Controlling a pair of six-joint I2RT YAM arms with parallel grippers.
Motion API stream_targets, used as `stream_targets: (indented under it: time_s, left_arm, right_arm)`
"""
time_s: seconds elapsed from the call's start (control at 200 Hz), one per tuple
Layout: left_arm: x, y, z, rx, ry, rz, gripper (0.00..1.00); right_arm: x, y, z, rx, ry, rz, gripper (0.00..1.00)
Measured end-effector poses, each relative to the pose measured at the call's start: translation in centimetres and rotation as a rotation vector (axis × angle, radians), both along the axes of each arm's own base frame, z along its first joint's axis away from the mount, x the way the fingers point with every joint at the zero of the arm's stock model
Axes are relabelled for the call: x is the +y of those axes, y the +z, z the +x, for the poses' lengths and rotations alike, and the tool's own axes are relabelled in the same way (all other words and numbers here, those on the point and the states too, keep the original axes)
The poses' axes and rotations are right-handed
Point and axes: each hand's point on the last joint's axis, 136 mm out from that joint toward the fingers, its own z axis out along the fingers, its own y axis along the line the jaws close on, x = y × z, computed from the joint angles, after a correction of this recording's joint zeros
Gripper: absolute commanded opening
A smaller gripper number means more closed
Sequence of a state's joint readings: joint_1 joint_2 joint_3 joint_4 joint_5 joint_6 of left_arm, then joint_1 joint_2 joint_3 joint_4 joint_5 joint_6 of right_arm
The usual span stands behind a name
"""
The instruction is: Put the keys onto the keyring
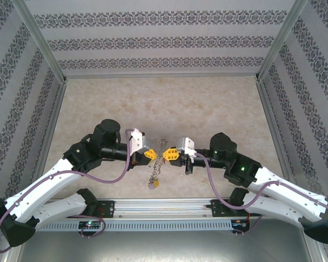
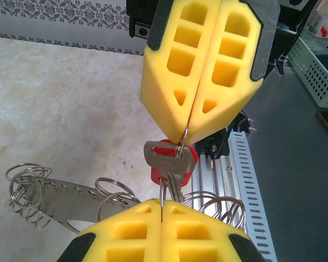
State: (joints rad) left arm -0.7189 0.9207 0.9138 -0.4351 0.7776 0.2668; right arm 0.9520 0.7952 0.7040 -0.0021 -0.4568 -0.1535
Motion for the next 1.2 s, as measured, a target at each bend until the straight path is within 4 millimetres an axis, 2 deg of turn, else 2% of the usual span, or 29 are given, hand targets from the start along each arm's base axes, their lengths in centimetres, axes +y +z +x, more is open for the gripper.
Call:
stream_targets:
  time_s: [0.185,0.904,1.199]
  left_arm:
    - [0.0,0.0,0.0,0.000,0.000,0.000,0.00]
    - [0.1,0.1,-0.1,-0.007,-0.001,-0.002,0.00]
    - [0.1,0.1,-0.1,-0.007,-0.001,-0.002,0.00]
  right_arm:
    - [0.5,-0.7,0.4,0.014,-0.003,-0.019,0.00]
    - [0.3,-0.8,-0.1,0.020,-0.001,0.004,0.00]
    - [0.4,-0.9,0.3,0.013,-0.019,0.008,0.00]
